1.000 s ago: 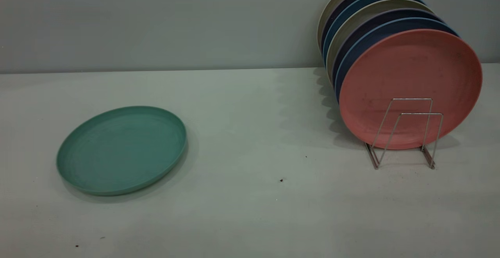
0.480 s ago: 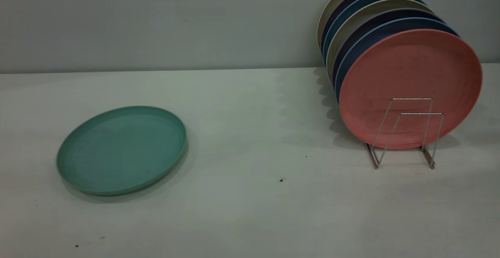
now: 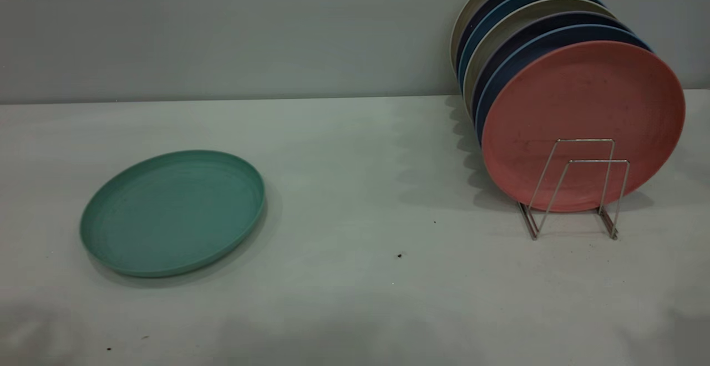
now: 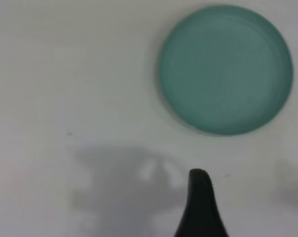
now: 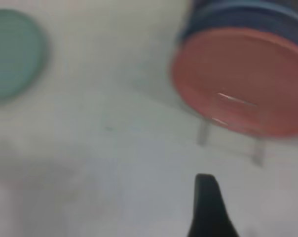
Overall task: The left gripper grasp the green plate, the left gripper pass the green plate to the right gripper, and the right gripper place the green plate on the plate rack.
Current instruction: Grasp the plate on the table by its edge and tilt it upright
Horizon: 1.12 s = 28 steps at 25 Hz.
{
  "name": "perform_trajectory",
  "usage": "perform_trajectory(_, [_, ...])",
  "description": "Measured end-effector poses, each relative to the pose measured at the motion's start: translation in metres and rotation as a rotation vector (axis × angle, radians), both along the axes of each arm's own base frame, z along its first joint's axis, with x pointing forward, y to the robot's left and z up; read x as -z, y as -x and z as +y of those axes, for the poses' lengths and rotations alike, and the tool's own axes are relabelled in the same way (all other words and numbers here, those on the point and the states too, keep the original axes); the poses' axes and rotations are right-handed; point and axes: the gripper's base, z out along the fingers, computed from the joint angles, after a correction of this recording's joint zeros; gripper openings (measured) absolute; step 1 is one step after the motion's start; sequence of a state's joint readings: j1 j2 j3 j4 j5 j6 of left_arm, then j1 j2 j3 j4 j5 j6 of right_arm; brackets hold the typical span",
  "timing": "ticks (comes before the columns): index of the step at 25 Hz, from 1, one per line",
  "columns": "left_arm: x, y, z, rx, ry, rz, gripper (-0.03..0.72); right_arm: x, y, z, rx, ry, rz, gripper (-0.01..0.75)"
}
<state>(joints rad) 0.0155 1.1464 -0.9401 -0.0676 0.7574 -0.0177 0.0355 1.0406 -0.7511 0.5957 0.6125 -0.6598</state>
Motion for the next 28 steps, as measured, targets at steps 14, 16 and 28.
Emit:
perform_trajectory(14, [0.124,-0.081,0.046,-0.114,0.055,0.344,0.581,0.067,-0.053,0.111,-0.336,-0.111,0.226,0.508])
perform_trajectory(16, [0.151,-0.088,0.054,-0.139,0.083,0.409,0.581,0.078,-0.056,0.117,-0.331,-0.128,0.26,0.508])
perform_trajectory(28, [0.248,-0.157,0.051,-0.11,0.349,0.441,0.574,0.121,-0.072,0.126,-0.259,-0.183,0.389,0.508])
